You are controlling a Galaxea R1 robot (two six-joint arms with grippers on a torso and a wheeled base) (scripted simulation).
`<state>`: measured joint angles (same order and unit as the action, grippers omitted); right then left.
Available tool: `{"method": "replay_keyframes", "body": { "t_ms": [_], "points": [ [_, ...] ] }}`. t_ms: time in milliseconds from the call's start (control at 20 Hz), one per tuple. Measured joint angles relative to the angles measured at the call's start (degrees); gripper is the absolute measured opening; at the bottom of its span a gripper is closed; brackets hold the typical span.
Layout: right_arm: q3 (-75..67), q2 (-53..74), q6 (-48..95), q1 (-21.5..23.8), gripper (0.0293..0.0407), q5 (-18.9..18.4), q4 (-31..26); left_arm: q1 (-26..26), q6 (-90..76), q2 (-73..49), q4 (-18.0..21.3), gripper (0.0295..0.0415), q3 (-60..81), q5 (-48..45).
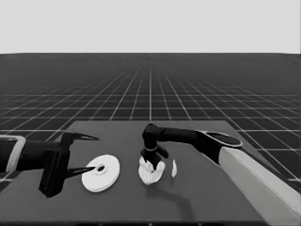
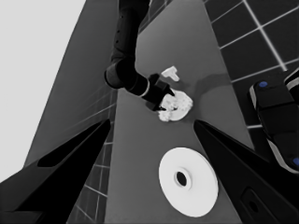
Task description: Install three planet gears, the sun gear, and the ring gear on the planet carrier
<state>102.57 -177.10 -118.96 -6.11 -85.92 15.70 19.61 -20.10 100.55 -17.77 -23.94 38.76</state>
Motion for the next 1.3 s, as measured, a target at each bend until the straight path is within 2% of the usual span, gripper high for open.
{"method": "replay_keyframes", "body": {
  "t_ms": [1300],
  "points": [
    [0.0, 0.0, -15.6, 0.0, 0.0309, 0.0, 0.0, 0.0, 0.0, 0.0, 0.0, 0.0385, 0.0, 0.0]
  ]
}}
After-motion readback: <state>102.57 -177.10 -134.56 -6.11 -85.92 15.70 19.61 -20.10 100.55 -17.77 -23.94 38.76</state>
